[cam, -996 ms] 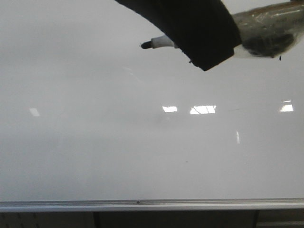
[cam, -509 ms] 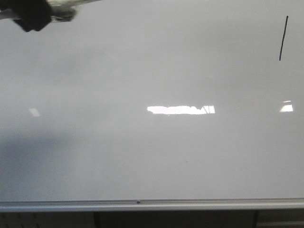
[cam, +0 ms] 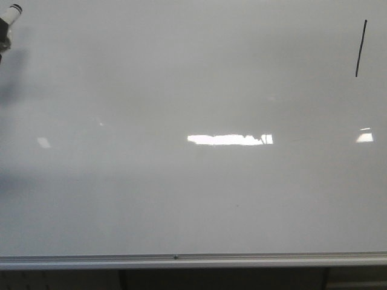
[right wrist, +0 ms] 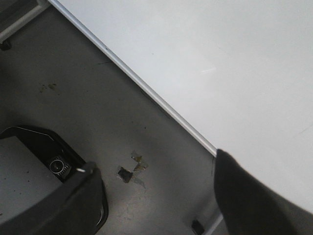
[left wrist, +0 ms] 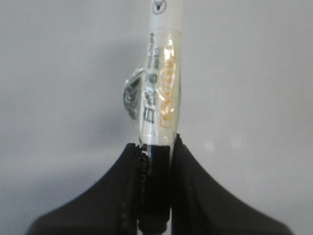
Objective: Write number 1 on whiteboard
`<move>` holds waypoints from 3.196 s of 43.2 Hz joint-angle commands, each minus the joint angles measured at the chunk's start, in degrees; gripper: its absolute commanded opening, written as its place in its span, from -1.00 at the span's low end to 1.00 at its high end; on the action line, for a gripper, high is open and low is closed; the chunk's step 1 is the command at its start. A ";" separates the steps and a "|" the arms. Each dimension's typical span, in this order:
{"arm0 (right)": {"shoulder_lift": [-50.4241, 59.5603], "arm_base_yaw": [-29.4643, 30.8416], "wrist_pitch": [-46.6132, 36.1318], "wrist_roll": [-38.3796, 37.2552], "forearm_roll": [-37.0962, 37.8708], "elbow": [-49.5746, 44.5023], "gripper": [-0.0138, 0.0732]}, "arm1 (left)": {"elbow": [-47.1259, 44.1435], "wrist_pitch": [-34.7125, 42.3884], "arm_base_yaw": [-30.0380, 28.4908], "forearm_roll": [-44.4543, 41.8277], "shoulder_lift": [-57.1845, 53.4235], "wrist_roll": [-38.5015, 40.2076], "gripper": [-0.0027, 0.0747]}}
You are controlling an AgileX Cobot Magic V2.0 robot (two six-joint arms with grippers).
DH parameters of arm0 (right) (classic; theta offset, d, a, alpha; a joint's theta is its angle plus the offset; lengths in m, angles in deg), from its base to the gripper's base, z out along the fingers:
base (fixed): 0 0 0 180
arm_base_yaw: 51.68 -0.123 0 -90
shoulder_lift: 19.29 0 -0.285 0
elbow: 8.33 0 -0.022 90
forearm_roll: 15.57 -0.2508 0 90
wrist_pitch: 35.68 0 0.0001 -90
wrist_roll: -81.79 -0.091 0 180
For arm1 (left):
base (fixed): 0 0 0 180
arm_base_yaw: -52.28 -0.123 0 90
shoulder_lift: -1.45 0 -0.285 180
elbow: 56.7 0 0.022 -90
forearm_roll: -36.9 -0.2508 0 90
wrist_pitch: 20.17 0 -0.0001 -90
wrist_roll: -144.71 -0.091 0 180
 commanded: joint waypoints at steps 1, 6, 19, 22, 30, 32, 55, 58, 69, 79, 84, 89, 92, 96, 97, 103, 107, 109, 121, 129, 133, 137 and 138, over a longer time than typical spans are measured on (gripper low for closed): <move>0.44 0.30 -3.43 -0.33 -0.86 1.28 0.51 | 2.76 8.44 0.03 1.68 2.01 0.83 -0.98; 0.44 0.30 -3.57 -0.33 -0.91 1.28 0.51 | 4.72 9.63 0.03 2.59 5.56 0.92 -0.97; 0.44 0.30 -3.68 -0.72 -1.01 1.28 0.51 | 6.87 9.62 0.03 2.69 8.42 0.92 0.16; 0.44 0.30 -4.21 -1.99 -1.01 1.28 0.51 | 6.87 9.51 0.03 2.69 8.42 0.92 0.31; 0.50 0.30 -4.27 -6.86 -0.69 1.28 0.51 | 9.54 0.29 0.03 -0.73 5.77 0.92 0.34; 0.61 0.30 -4.27 -8.10 -0.40 1.28 0.51 | 10.67 -4.18 0.03 -1.48 4.22 0.92 0.34; 5.39 0.30 -12.75 -27.77 11.25 -4.63 0.51 | 4.39 -34.63 0.03 -7.84 -34.41 0.95 0.34; 7.88 0.30 -16.12 -27.82 11.25 -7.41 0.51 | 1.65 -34.63 0.03 -7.07 -40.66 1.05 0.34; 16.00 0.30 -25.68 -27.82 11.13 -16.37 -0.09 | -6.92 -33.17 0.03 -4.85 -60.12 1.05 0.19; 17.27 0.30 -27.57 -27.82 11.13 -17.83 -0.82 | -9.83 -32.55 0.03 -4.76 -63.69 1.05 -0.75; 17.21 0.30 -27.58 -27.82 11.06 -17.83 -0.82 | -9.83 -33.02 0.03 -4.72 -63.69 1.05 -0.98; 17.21 0.30 -27.58 -27.82 11.06 -17.83 -0.82 | -9.83 -32.89 0.03 -4.72 -63.69 1.05 -0.98; 17.21 0.30 -27.58 -27.82 11.06 -17.83 -0.82 | -9.83 -32.89 0.03 -4.72 -63.69 1.05 -0.98; 17.21 0.30 -27.58 -27.82 11.06 -17.83 -0.82 | -9.83 -32.89 0.03 -4.72 -63.69 1.05 -0.98; 17.21 0.30 -27.58 -27.82 11.06 -17.83 -0.82 | -9.83 -32.89 0.03 -4.72 -63.69 1.05 -0.98; 17.21 0.30 -27.58 -27.82 11.06 -17.83 -0.82 | -12.00 -30.17 -0.14 -4.72 -65.25 1.05 -0.98; 17.21 0.30 -27.58 -27.82 11.06 -17.83 -0.82 | -16.49 -24.96 -3.50 -7.79 -68.33 1.05 -0.98; 17.21 0.30 -27.58 -27.82 11.06 -17.83 -0.82 | -19.98 -21.79 -5.74 -7.79 -70.27 1.05 -0.98; 17.21 0.30 -27.58 -27.82 11.06 -17.83 -0.82 | -41.19 0.19 -11.35 -7.67 -78.62 1.05 -0.98; 17.21 0.30 -27.59 -27.82 11.06 -17.83 -0.82 | -46.95 8.28 -11.24 -7.67 -78.49 1.05 -0.98; 17.21 0.30 -27.59 -27.82 11.06 -17.83 -0.82 | -46.88 6.31 -11.24 -7.67 -78.49 1.05 -0.98; 17.21 0.30 -27.59 -27.82 11.06 -17.83 -0.82 | -46.88 5.87 -11.34 -7.67 -78.39 1.05 -0.98; 17.21 0.30 -27.59 -27.82 11.06 -17.83 -0.82 | -46.88 5.87 -11.34 -7.67 -78.39 1.05 -0.98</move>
